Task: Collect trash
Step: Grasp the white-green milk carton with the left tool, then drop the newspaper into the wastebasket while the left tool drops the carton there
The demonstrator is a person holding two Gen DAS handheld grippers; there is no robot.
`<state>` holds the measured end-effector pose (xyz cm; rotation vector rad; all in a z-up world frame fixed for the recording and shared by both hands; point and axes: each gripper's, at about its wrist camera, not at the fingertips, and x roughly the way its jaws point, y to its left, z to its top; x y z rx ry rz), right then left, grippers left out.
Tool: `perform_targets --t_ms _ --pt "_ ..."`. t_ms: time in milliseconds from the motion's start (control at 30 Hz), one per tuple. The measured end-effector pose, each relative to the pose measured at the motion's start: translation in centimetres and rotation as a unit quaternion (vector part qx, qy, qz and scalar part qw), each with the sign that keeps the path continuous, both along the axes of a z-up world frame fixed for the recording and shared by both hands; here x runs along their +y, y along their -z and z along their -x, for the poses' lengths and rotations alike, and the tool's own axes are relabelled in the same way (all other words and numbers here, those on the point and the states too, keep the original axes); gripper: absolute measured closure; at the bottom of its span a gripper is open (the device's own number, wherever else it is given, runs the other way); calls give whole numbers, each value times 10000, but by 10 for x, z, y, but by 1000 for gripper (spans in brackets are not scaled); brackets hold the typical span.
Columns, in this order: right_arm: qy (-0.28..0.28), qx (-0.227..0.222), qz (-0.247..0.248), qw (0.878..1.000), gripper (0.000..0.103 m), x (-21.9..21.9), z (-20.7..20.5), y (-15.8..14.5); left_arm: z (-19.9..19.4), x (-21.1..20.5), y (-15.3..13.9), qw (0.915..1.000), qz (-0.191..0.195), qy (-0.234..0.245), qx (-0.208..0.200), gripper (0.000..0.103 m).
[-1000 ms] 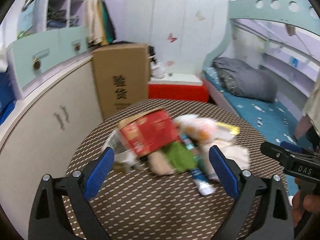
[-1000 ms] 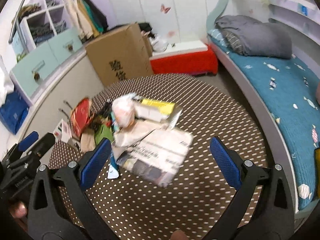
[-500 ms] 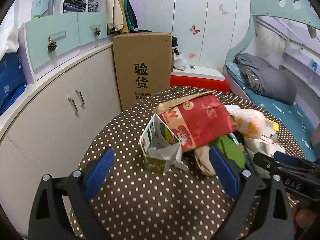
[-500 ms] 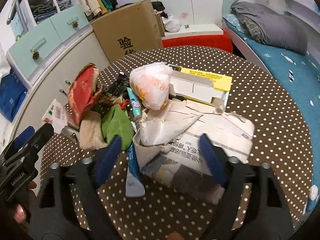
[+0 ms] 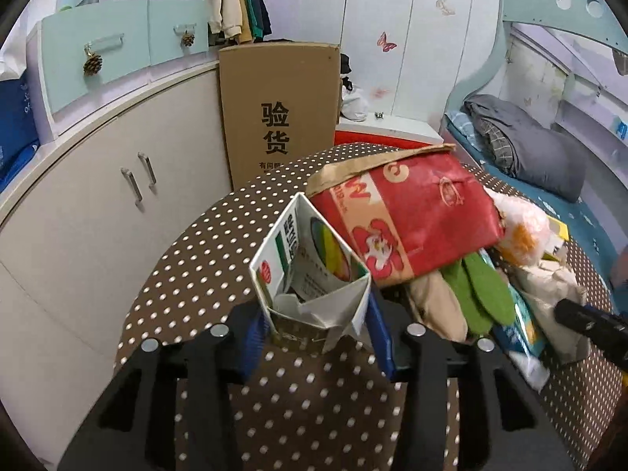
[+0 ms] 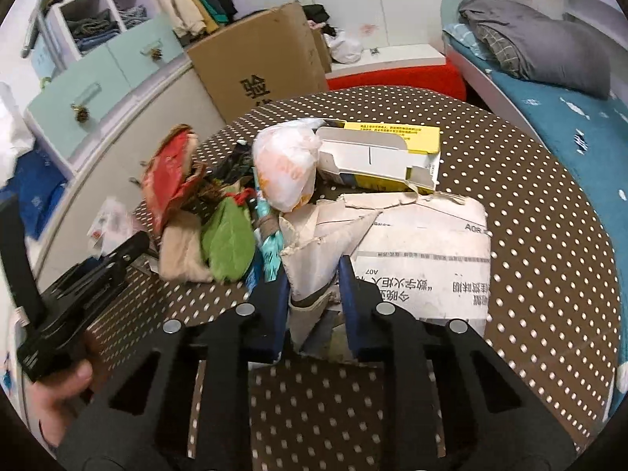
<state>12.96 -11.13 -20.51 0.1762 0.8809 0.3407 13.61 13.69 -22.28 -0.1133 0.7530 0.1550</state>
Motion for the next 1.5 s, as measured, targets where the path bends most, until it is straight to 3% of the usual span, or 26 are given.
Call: perform_targets --t_ms 200,467,767,1033,1267,1500 --pt "-34 -132 -278 9995 80 -29 25 -16 29 1 -12 9999 27 -81 -89 59" --pt "90 -567 -482 9972 79 -61 42 -53 53 -24 -56 9983 188 197 -509 59" --pt "444 -1134 -701 9901 79 -122 50 -99 52 -84 -107 9895 440 995 -951 59" --pt "1158 -1372 -776 9807 79 -205 49 -111 26 -170 -128 9730 697 1958 -1000 59" --pt "1867 -725 -1048 9741 79 -288 26 -62 -5 -254 -112 9583 781 2666 -668 59" --pt "2313 648 -1348 9613 79 -342 -24 58 -33 -318 -83 9474 644 3121 -282 59"
